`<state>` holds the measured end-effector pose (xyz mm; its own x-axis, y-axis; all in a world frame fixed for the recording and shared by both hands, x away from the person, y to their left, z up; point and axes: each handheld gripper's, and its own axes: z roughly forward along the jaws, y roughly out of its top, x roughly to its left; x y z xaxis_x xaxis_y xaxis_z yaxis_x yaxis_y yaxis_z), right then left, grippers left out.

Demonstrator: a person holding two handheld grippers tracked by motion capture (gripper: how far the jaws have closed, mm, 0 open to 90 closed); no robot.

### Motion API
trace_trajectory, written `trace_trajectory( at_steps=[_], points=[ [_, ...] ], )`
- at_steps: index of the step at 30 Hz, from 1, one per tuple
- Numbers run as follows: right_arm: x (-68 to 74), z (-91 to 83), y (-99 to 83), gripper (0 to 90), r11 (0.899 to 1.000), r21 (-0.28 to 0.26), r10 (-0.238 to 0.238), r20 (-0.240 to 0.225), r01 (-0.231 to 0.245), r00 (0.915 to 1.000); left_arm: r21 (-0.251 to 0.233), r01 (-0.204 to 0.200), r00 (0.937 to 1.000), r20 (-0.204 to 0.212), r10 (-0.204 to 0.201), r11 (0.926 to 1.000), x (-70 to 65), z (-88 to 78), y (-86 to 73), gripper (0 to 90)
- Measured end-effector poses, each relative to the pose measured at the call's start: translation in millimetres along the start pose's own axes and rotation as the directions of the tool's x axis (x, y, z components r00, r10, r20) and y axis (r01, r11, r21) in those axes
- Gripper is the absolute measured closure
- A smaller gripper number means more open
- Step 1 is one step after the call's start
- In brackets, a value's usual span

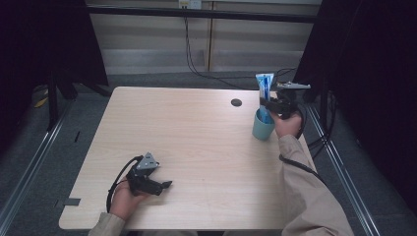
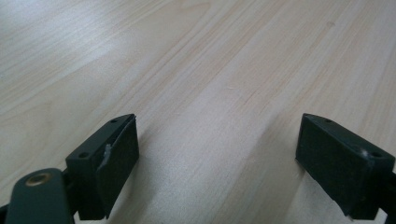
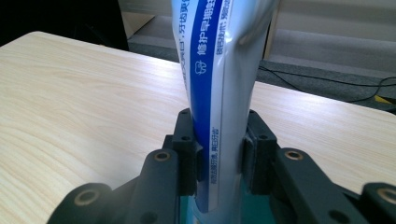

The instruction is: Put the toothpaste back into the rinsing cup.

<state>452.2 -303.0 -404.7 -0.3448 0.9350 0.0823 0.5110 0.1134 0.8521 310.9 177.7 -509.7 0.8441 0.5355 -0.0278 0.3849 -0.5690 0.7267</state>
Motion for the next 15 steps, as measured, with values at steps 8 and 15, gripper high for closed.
trace_trajectory(
  at_steps=[8,15],
  points=[
    [0.0,-0.2,-5.4,70.6,1.000,0.002,0.002,0.006,-0.002,1.0000,0.002,-0.006,1.0000,-0.007,0.006,1.0000,0.3,-0.4,0.1,12.9],
    [-0.4,-1.9,-10.8,70.3,1.000,0.012,0.009,0.006,-0.009,0.9999,0.002,-0.005,1.0000,-0.007,0.005,1.0000,0.3,-0.4,0.1,12.9]
  ],
)
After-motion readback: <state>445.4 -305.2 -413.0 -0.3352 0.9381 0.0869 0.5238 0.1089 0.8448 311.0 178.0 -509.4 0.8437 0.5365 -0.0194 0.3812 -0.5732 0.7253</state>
